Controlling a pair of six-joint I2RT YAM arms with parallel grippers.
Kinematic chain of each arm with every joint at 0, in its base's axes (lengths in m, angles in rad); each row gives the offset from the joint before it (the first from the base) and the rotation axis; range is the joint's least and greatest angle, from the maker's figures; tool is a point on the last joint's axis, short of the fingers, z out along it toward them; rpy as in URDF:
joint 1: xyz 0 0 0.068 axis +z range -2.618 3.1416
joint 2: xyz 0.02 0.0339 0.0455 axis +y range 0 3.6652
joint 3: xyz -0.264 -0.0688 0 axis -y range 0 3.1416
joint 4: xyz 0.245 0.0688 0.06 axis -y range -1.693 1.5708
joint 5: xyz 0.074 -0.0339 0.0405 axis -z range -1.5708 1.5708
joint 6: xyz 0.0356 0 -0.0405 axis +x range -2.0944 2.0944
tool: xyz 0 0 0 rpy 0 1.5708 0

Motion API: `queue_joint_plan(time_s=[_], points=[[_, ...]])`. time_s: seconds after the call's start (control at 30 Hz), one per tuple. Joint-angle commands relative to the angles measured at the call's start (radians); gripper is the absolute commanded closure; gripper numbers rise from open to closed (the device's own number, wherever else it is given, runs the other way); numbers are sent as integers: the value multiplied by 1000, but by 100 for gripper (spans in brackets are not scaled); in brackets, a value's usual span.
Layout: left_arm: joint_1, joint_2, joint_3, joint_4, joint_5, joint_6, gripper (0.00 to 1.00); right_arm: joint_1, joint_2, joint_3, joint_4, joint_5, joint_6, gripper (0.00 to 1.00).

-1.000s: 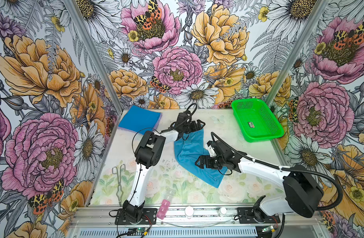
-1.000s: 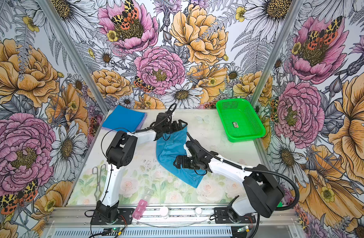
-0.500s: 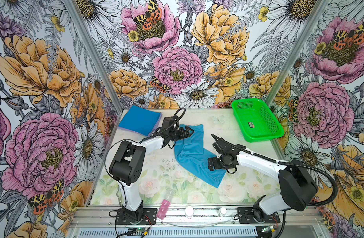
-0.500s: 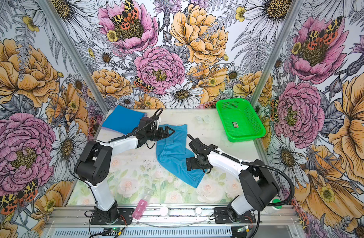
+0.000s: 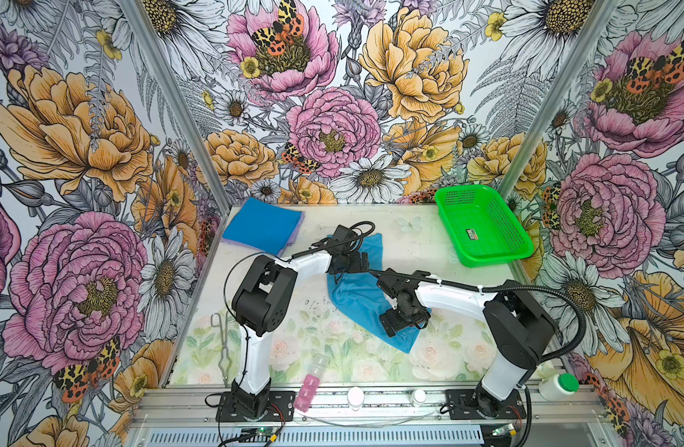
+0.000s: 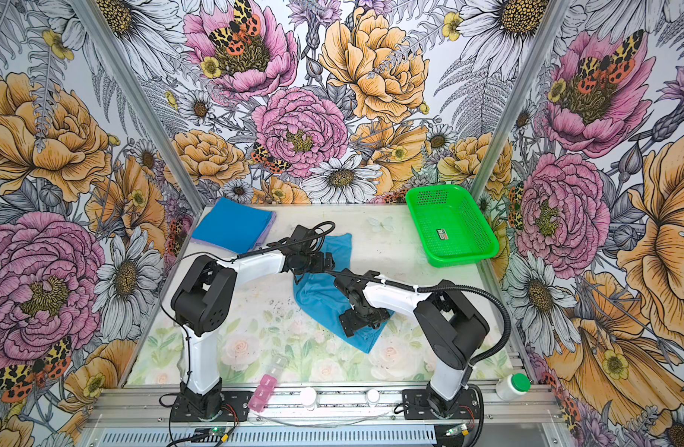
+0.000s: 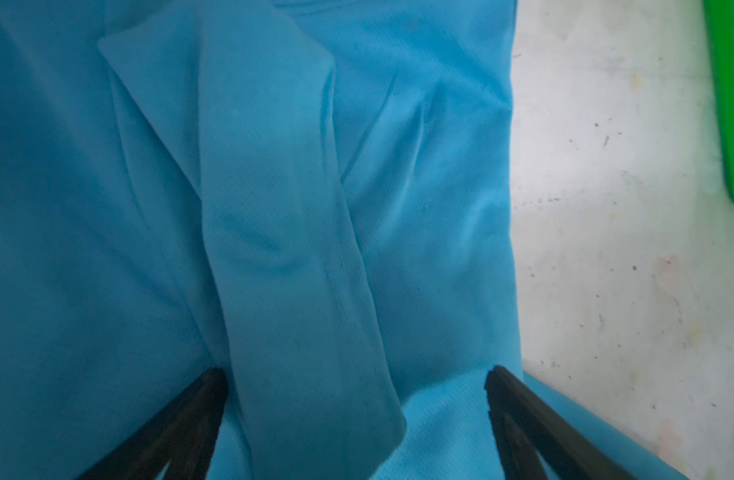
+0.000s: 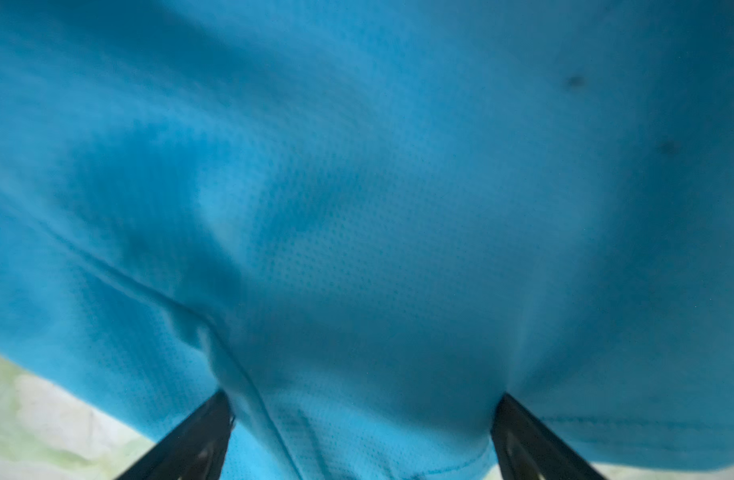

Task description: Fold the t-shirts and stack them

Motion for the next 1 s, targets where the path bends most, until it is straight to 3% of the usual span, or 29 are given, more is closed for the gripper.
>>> queue_joint_plan(time_s=[0.0,0.23,0.53,0.67,0.73,0.97], points=[[-12,72,76,-102,-67,41,1,72,42,19,-15,-90,-29,2],[-14,214,211,-108,-57,29,1,193,101,104,6,-191,17,2],[-1,387,407,-120,-60,17,1,202,76,153,106,-211,129,2],[-1,455,522,-139,-63,8,3,209,44,105,129,-217,161,2],[2,492,584,-157,-38,-1,14,210,16,65,138,-218,177,1],[6,530,685,-161,-33,-49,11,209,-51,-58,163,-216,225,1]])
